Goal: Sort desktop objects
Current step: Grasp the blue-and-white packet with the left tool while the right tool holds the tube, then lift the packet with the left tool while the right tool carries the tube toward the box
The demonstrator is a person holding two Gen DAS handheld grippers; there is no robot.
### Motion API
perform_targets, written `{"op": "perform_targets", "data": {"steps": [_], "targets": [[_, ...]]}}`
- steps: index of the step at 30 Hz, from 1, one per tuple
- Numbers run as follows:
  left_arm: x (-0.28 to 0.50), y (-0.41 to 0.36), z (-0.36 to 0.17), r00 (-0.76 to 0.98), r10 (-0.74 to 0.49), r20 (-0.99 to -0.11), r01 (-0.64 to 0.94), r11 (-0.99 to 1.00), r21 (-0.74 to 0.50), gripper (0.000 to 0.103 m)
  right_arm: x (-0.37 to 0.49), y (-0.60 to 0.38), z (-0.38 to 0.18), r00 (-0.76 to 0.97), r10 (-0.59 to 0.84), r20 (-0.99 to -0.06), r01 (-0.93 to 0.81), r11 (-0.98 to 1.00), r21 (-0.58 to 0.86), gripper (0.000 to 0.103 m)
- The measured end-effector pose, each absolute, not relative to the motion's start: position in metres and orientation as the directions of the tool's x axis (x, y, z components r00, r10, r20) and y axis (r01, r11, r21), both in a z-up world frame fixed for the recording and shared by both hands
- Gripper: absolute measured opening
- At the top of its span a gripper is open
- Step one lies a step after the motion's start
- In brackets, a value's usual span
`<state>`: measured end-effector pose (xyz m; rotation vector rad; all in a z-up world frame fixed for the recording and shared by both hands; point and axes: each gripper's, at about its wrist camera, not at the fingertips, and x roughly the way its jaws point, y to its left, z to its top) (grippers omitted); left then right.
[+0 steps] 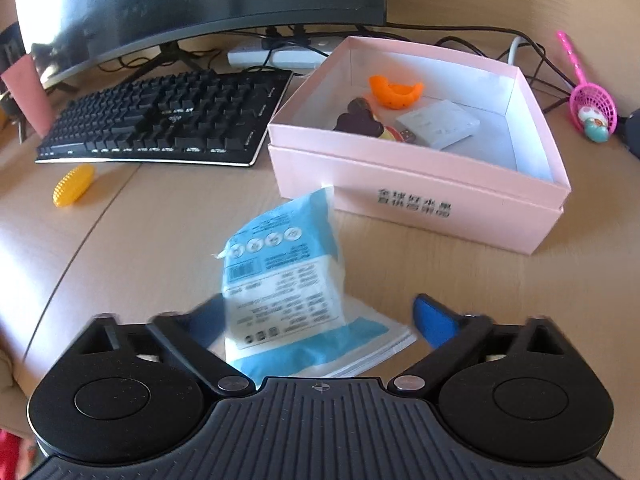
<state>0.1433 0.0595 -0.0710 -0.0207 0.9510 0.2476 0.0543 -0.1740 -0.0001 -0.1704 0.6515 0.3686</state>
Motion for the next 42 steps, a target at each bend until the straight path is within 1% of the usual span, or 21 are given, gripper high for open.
{"op": "perform_targets", "data": {"steps": [2, 3, 4, 5, 8, 10, 15, 17, 18, 19, 20, 21, 23, 24, 26, 27, 31, 35, 38, 42], "targets": [[0.137, 0.061, -0.069, 0.567, 0.183, -0.803, -0.208, 0.975, 0.075, 0.085, 0.055, -0.175, 0.002, 0.726, 0.295, -0.621, -0.403, 0.914, -0.037, 0.076], [0.132, 0.061, -0.067, 0.576, 0.177, -0.798, -0.205, 0.976, 0.069, 0.081, 0.055, -0.174, 0.002, 0.72, 0.306, -0.624, -0.417, 0.908, -0.036, 0.076], [0.125, 0.06, -0.064, 0.586, 0.17, -0.792, -0.196, 0.978, 0.065, 0.073, 0.055, -0.174, 0.001, 0.714, 0.315, -0.626, -0.429, 0.902, -0.036, 0.076], [0.119, 0.059, -0.061, 0.597, 0.161, -0.786, -0.181, 0.981, 0.064, 0.069, 0.055, -0.172, 0.001, 0.703, 0.329, -0.631, -0.449, 0.893, -0.035, 0.076], [0.093, 0.054, -0.055, 0.617, 0.12, -0.778, -0.11, 0.992, 0.065, 0.066, 0.055, -0.167, -0.001, 0.675, 0.362, -0.643, -0.497, 0.867, -0.034, 0.076], [0.072, 0.048, -0.054, 0.626, 0.108, -0.772, -0.063, 0.994, 0.088, 0.064, 0.053, -0.164, -0.001, 0.655, 0.386, -0.649, -0.537, 0.842, -0.041, 0.076], [0.041, 0.044, -0.056, 0.619, 0.069, -0.782, 0.0, 0.996, 0.088, 0.063, 0.054, -0.159, -0.002, 0.624, 0.427, -0.655, -0.599, 0.799, -0.05, 0.076], [0.038, 0.041, -0.059, 0.614, 0.063, -0.787, 0.019, 0.995, 0.095, 0.068, 0.056, -0.156, -0.002, 0.62, 0.433, -0.654, -0.606, 0.794, -0.048, 0.076], [0.039, 0.041, -0.06, 0.611, 0.059, -0.79, 0.021, 0.996, 0.091, 0.078, 0.058, -0.154, -0.002, 0.614, 0.439, -0.656, -0.612, 0.789, -0.045, 0.076], [0.04, 0.039, -0.062, 0.609, 0.06, -0.791, 0.017, 0.996, 0.089, 0.083, 0.058, -0.151, -0.003, 0.608, 0.443, -0.658, -0.618, 0.785, -0.042, 0.076], [0.041, 0.038, -0.063, 0.609, 0.065, -0.79, 0.013, 0.996, 0.092, 0.083, 0.057, -0.149, -0.003, 0.604, 0.446, -0.661, -0.624, 0.78, -0.043, 0.076], [0.044, 0.037, -0.065, 0.61, 0.074, -0.789, 0.009, 0.995, 0.101, 0.086, 0.057, -0.146, -0.005, 0.597, 0.448, -0.665, -0.633, 0.773, -0.047, 0.076], [0.048, 0.035, -0.07, 0.607, 0.096, -0.789, 0.0, 0.993, 0.121, 0.086, 0.054, -0.142, -0.007, 0.587, 0.452, -0.671, -0.646, 0.761, -0.052, 0.076], [0.05, 0.035, -0.072, 0.602, 0.101, -0.792, -0.004, 0.992, 0.124, 0.086, 0.053, -0.141, -0.008, 0.581, 0.454, -0.675, -0.653, 0.756, -0.053, 0.076], [0.053, 0.037, -0.075, 0.598, 0.112, -0.794, -0.016, 0.992, 0.128, 0.078, 0.051, -0.141, -0.011, 0.569, 0.455, -0.685, -0.661, 0.748, -0.052, 0.076], [0.054, 0.038, -0.075, 0.598, 0.119, -0.793, -0.018, 0.991, 0.134, 0.065, 0.049, -0.141, -0.012, 0.565, 0.453, -0.689, -0.661, 0.748, -0.051, 0.076], [0.053, 0.038, -0.071, 0.605, 0.101, -0.789, 0.02, 0.99, 0.141, 0.06, 0.049, -0.142, -0.016, 0.553, 0.44, -0.707, -0.652, 0.757, -0.039, 0.076], [0.049, 0.029, -0.059, 0.631, 0.043, -0.775, 0.116, 0.982, 0.149, 0.058, 0.052, -0.142, -0.011, 0.561, 0.433, -0.706, -0.642, 0.766, -0.04, 0.076], [0.047, 0.025, -0.04, 0.684, -0.007, -0.73, 0.169, 0.974, 0.15, 0.058, 0.055, -0.142, 0.002, 0.583, 0.437, -0.686, -0.632, 0.774, -0.044, 0.076], [0.058, 0.03, -0.008, 0.753, -0.063, -0.655, 0.184, 0.976, 0.118, 0.058, 0.064, -0.142, 0.028, 0.637, 0.436, -0.636, -0.59, 0.806, -0.038, 0.076]]}}
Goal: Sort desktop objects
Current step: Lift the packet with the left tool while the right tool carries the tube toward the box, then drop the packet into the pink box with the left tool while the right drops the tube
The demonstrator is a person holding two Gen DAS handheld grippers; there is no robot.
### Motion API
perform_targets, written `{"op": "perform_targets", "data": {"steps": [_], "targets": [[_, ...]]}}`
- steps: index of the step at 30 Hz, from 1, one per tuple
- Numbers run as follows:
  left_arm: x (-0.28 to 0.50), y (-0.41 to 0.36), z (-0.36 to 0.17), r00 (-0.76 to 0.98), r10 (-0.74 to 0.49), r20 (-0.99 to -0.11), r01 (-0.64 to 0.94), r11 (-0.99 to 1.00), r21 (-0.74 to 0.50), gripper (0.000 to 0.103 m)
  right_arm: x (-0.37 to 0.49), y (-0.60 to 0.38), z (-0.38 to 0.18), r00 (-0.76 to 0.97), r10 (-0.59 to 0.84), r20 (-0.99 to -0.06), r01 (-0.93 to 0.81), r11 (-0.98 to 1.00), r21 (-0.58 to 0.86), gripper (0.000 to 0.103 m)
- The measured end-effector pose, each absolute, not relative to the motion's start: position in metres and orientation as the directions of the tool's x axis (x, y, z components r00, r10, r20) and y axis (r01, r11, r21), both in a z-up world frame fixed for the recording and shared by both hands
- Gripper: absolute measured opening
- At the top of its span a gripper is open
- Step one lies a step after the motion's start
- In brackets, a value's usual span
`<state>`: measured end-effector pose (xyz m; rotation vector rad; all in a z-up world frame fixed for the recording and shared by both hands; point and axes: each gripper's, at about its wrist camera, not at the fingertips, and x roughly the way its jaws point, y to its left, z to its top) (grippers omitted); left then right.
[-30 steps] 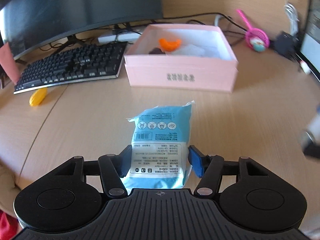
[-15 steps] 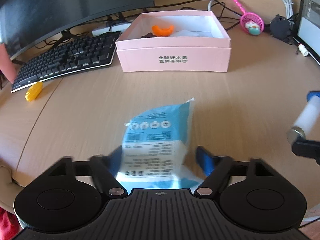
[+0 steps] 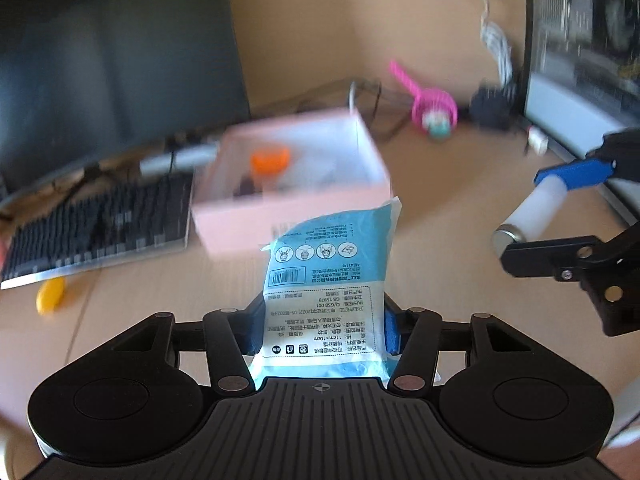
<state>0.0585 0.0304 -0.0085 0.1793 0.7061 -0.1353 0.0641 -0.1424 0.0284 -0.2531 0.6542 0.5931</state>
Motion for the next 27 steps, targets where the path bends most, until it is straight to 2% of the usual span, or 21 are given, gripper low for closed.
{"op": "perform_targets", "data": {"steps": [7, 14, 15, 17, 18, 19, 23, 27], "targets": [[0.107, 0.037, 0.027, 0.821, -0.131, -0.556, 0.245, 0.96, 0.135, 0.058, 0.079, -0.141, 0.088, 0.754, 0.415, -0.508, -0.486, 0.874, -0.008, 0.076], [0.171, 0.04, 0.038, 0.841, -0.225, -0.492, 0.325, 0.937, 0.128, 0.059, 0.074, -0.135, 0.126, 0.819, 0.345, -0.458, -0.373, 0.927, 0.032, 0.076], [0.182, 0.037, 0.036, 0.835, -0.24, -0.496, 0.34, 0.933, 0.12, 0.062, 0.073, -0.133, 0.127, 0.826, 0.325, -0.461, -0.356, 0.934, 0.022, 0.076], [0.201, 0.036, 0.026, 0.816, -0.266, -0.513, 0.363, 0.927, 0.097, 0.078, 0.072, -0.128, 0.129, 0.834, 0.288, -0.472, -0.324, 0.946, 0.003, 0.076], [0.208, 0.036, 0.021, 0.813, -0.26, -0.522, 0.358, 0.929, 0.094, 0.091, 0.071, -0.125, 0.129, 0.836, 0.27, -0.478, -0.313, 0.95, -0.009, 0.076], [0.209, 0.036, 0.016, 0.818, -0.238, -0.523, 0.335, 0.937, 0.098, 0.094, 0.071, -0.122, 0.129, 0.838, 0.256, -0.482, -0.303, 0.953, -0.022, 0.076], [0.188, 0.056, 0.009, 0.81, -0.225, -0.541, 0.282, 0.959, 0.022, 0.097, 0.073, -0.117, 0.13, 0.843, 0.228, -0.487, -0.29, 0.955, -0.055, 0.076], [0.154, 0.08, -0.005, 0.797, -0.145, -0.587, 0.195, 0.981, 0.022, 0.098, 0.097, -0.111, 0.128, 0.83, 0.267, -0.49, -0.335, 0.94, -0.056, 0.076]]}}
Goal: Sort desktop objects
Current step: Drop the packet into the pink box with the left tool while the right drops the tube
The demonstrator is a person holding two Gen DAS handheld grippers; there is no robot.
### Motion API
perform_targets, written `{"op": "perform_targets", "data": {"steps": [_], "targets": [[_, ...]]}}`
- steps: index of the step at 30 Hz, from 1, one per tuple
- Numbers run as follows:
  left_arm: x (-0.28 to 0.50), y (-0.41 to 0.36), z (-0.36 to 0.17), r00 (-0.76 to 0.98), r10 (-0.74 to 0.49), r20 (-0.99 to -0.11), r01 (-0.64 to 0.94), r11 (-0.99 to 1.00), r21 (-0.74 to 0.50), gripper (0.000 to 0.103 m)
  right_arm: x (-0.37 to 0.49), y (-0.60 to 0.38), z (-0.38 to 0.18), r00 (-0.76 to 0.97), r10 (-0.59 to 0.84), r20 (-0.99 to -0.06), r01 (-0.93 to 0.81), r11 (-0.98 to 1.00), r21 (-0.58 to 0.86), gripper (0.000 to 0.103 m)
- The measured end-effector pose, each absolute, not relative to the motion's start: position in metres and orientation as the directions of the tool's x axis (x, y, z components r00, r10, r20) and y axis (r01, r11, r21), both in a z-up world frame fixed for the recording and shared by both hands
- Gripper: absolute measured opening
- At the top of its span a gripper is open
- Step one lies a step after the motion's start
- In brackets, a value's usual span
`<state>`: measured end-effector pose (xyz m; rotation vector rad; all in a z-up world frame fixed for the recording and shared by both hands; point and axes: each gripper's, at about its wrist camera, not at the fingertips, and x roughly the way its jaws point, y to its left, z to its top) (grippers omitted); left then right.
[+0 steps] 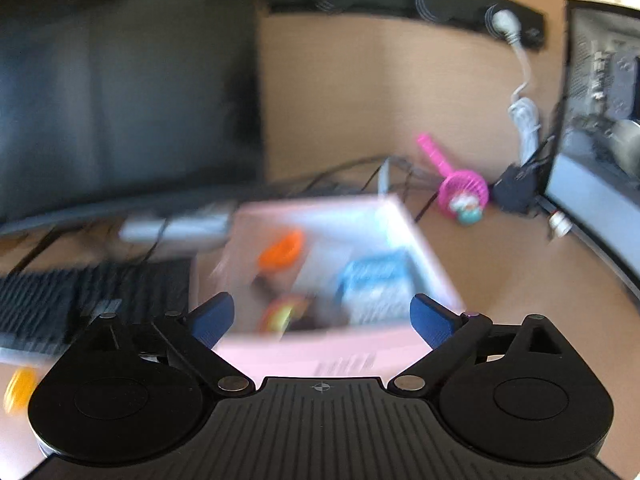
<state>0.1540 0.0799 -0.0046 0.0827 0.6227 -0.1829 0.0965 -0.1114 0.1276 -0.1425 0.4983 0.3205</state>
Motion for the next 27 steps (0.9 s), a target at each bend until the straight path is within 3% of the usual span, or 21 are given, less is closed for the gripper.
{"op": "perform_targets", "data": {"steps": [6, 10, 13, 15, 20, 27], "targets": [[0.112, 0.103, -0.014, 0.749, -0.063, -0.659, 0.052, 0.998, -0.037, 0.1, 0.165, -0.091, 0.108, 0.738, 0.372, -0.563, -0.416, 0.908, 0.055, 0.076], [0.091, 0.106, -0.009, 0.74, -0.015, -0.673, -0.008, 1.0, -0.03, 0.101, 0.217, -0.063, 0.105, 0.741, 0.413, -0.529, -0.445, 0.892, 0.073, 0.076], [0.081, 0.106, -0.008, 0.727, 0.029, -0.686, -0.058, 0.998, -0.02, 0.102, 0.257, -0.046, 0.101, 0.765, 0.423, -0.485, -0.45, 0.89, 0.066, 0.09], [0.075, 0.107, -0.009, 0.719, 0.057, -0.693, -0.088, 0.996, -0.009, 0.102, 0.271, -0.042, 0.098, 0.77, 0.427, -0.474, -0.441, 0.893, 0.088, 0.09], [0.077, 0.104, -0.015, 0.688, 0.077, -0.722, -0.119, 0.993, -0.008, 0.103, 0.252, -0.055, 0.072, 0.73, 0.47, -0.497, -0.471, 0.872, 0.134, 0.09], [0.099, 0.069, -0.017, 0.685, 0.02, -0.729, -0.044, 0.999, -0.014, 0.103, 0.206, -0.114, 0.023, 0.778, 0.309, -0.546, -0.376, 0.927, -0.01, 0.09]]}}
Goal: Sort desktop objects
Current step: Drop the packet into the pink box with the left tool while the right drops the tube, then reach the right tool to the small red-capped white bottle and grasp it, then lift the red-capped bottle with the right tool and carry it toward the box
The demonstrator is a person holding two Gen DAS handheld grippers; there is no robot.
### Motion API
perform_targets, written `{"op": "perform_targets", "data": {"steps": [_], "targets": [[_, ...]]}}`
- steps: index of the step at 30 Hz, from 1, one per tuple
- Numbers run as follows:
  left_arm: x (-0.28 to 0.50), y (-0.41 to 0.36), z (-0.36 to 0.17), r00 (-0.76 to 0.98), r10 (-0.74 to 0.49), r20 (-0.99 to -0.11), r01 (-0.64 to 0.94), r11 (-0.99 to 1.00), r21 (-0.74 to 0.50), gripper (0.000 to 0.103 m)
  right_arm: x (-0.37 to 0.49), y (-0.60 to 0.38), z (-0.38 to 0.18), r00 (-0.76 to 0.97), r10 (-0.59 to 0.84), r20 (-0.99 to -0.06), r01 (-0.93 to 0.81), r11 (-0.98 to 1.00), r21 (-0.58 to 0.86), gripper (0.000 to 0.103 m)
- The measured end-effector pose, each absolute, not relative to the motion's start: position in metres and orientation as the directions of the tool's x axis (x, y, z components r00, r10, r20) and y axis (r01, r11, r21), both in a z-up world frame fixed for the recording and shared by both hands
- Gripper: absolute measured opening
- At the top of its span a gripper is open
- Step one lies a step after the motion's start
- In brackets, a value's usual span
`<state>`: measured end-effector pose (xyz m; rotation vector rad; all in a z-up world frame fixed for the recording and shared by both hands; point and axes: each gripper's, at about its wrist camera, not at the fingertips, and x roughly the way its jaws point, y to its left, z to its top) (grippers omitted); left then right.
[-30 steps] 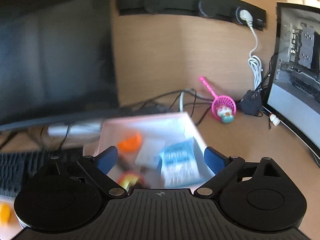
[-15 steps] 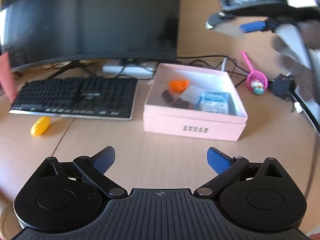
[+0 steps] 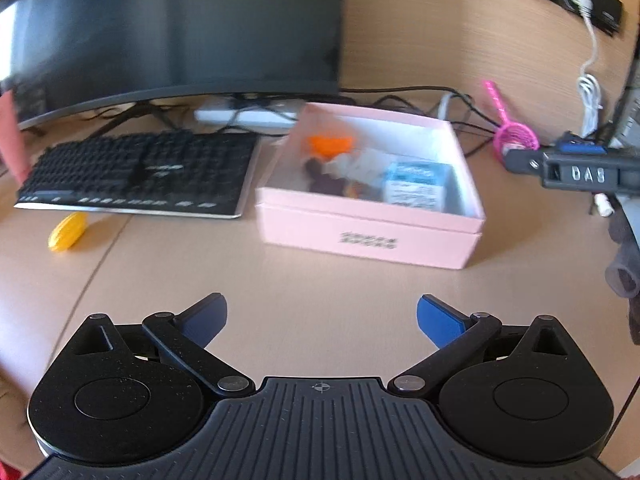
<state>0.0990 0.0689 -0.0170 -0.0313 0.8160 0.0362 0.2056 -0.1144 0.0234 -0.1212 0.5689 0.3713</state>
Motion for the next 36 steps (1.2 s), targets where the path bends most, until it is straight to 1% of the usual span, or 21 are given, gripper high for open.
{"op": "perform_targets", "data": {"steps": [3, 4, 6, 7, 8, 9, 12, 14, 17, 21, 27, 28, 29, 30, 32, 36], "targets": [[0.105, 0.054, -0.018, 0.679, -0.002, -0.734, -0.011, 1.0, -0.013, 0.103, 0.206, -0.155, 0.011, 0.835, 0.147, -0.531, -0.212, 0.975, -0.063, 0.089], [0.106, 0.05, -0.019, 0.675, -0.007, -0.738, -0.002, 1.0, -0.011, 0.103, 0.208, -0.168, 0.006, 0.849, 0.075, -0.522, -0.147, 0.984, -0.097, 0.086], [0.108, 0.044, -0.021, 0.666, -0.011, -0.746, 0.008, 1.0, -0.008, 0.103, 0.216, -0.189, -0.009, 0.856, -0.094, -0.509, -0.017, 0.978, -0.21, 0.067], [0.109, 0.041, -0.022, 0.661, -0.01, -0.75, 0.009, 1.0, -0.005, 0.103, 0.222, -0.198, -0.017, 0.845, -0.173, -0.506, 0.038, 0.963, -0.266, 0.044], [0.109, 0.039, -0.022, 0.657, -0.007, -0.754, 0.008, 1.0, -0.002, 0.103, 0.229, -0.206, -0.027, 0.825, -0.244, -0.51, 0.081, 0.944, -0.32, 0.025], [0.109, 0.038, -0.023, 0.654, -0.003, -0.757, 0.006, 1.0, 0.001, 0.103, 0.238, -0.216, -0.035, 0.801, -0.307, -0.514, 0.119, 0.923, -0.366, 0.021], [0.109, 0.037, -0.024, 0.643, 0.013, -0.766, -0.01, 1.0, 0.009, 0.103, 0.259, -0.242, -0.059, 0.748, -0.455, -0.483, 0.222, 0.858, -0.463, 0.021], [0.11, 0.038, -0.026, 0.633, 0.029, -0.773, -0.026, 1.0, 0.016, 0.103, 0.272, -0.249, -0.069, 0.726, -0.514, -0.456, 0.241, 0.812, -0.532, 0.02], [0.108, 0.042, -0.028, 0.622, 0.045, -0.782, -0.053, 0.998, 0.016, 0.103, 0.294, -0.25, -0.083, 0.709, -0.561, -0.428, 0.233, 0.758, -0.609, 0.02], [0.103, 0.048, -0.026, 0.623, 0.06, -0.78, -0.084, 0.996, 0.01, 0.103, 0.32, -0.26, -0.097, 0.656, -0.59, -0.471, 0.23, 0.75, -0.62, 0.02], [0.1, 0.056, -0.025, 0.617, 0.068, -0.784, -0.112, 0.994, -0.002, 0.103, 0.328, -0.259, -0.109, 0.648, -0.59, -0.482, 0.177, 0.732, -0.658, 0.021], [0.1, 0.057, -0.026, 0.617, 0.065, -0.785, -0.109, 0.994, -0.003, 0.103, 0.326, -0.259, -0.108, 0.649, -0.588, -0.483, 0.175, 0.733, -0.658, 0.019], [0.1, 0.056, -0.026, 0.616, 0.062, -0.786, -0.104, 0.995, -0.003, 0.103, 0.324, -0.259, -0.106, 0.65, -0.581, -0.489, 0.178, 0.742, -0.646, 0.007], [0.1, 0.055, -0.027, 0.614, 0.058, -0.787, -0.099, 0.995, -0.003, 0.103, 0.32, -0.259, -0.102, 0.654, -0.57, -0.497, 0.183, 0.757, -0.627, 0.0], [0.102, 0.052, -0.03, 0.61, 0.047, -0.791, -0.082, 0.997, -0.004, 0.103, 0.308, -0.255, -0.086, 0.67, -0.523, -0.527, 0.188, 0.806, -0.562, 0.0], [0.104, 0.043, -0.036, 0.604, 0.015, -0.797, -0.031, 1.0, -0.005, 0.103, 0.273, -0.235, -0.051, 0.745, -0.361, -0.561, 0.12, 0.899, -0.42, 0.0]]}}
